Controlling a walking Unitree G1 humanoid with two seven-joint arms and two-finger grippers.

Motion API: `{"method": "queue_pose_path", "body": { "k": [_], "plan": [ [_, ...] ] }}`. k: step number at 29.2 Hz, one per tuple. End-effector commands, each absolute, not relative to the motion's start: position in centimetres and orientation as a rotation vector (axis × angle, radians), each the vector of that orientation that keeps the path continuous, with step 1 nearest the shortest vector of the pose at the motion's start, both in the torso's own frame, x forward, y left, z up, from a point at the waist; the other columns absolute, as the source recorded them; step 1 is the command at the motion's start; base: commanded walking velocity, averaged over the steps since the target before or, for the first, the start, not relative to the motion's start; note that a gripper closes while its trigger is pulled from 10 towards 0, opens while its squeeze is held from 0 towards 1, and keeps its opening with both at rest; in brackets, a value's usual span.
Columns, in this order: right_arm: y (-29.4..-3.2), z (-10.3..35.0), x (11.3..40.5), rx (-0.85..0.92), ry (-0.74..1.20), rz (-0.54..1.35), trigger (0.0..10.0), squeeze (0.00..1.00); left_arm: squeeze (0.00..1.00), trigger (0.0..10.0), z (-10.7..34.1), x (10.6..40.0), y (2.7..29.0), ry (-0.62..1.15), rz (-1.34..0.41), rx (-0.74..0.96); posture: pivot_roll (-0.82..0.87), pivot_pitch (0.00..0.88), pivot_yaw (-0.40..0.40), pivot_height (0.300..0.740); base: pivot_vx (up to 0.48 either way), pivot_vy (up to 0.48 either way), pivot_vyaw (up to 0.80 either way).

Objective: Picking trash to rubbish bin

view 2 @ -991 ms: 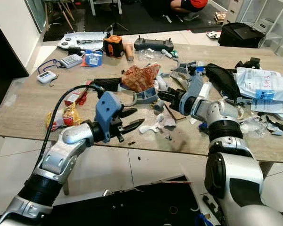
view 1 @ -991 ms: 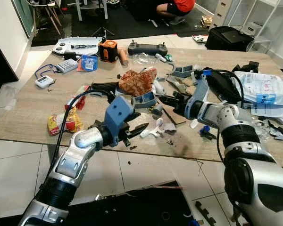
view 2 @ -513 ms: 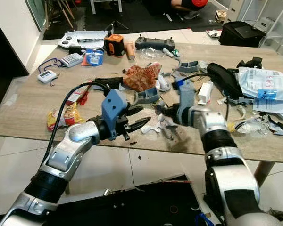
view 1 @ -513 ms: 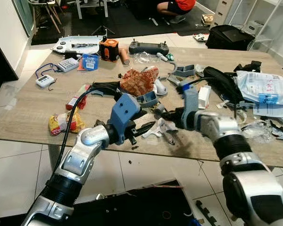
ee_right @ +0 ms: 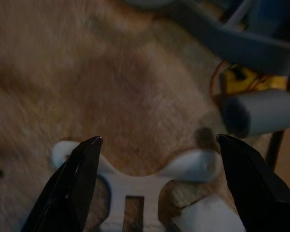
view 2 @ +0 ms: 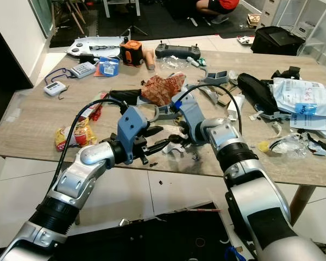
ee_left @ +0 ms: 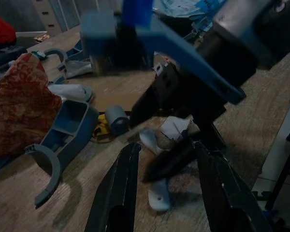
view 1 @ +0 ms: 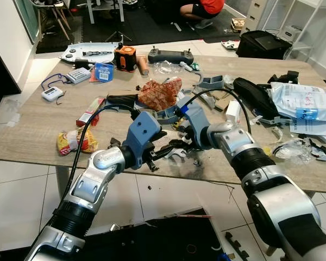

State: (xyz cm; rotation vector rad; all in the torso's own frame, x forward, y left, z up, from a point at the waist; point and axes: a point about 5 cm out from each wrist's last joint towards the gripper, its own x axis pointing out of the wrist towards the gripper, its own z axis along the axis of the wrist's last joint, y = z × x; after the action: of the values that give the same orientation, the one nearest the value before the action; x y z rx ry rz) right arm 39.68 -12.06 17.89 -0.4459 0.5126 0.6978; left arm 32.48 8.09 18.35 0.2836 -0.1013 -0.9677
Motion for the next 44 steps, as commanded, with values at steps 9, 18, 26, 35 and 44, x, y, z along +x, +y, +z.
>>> {"method": "queue_pose_path", "body": {
  "k": [9,18,26,35,44],
  "plan": [
    [-13.4,17.8,40.0,-0.647,0.556,0.677,10.0,0.0,0.0,10.0,18.9,32.4,7.5,-0.116,-1.046,0.343,0.08,0.062,-0.02,0.74,0.0,0.0,0.0],
    [-13.7,18.9,40.3,-0.591,0.533,0.688,10.0,0.0,0.0,10.0,18.7,32.1,6.9,-0.106,-1.095,0.327,0.07,0.065,0.004,0.74,0.0,0.0,0.0],
    [-15.2,19.9,40.2,-0.591,0.553,0.755,10.0,0.0,0.0,10.0,18.8,32.0,6.8,-0.107,-1.115,0.331,0.07,0.066,0.009,0.74,0.0,0.0,0.0],
    [-14.9,18.3,39.6,-0.601,0.608,0.804,10.0,0.0,0.0,10.0,18.7,31.9,6.6,-0.104,-1.123,0.329,0.07,0.072,0.009,0.74,0.0,0.0,0.0],
    [-14.1,17.8,39.6,-0.565,0.603,0.81,10.0,0.0,0.0,10.0,18.6,31.9,6.5,-0.105,-1.121,0.321,0.07,0.086,-0.003,0.74,0.0,0.0,0.0]
  ]
}}
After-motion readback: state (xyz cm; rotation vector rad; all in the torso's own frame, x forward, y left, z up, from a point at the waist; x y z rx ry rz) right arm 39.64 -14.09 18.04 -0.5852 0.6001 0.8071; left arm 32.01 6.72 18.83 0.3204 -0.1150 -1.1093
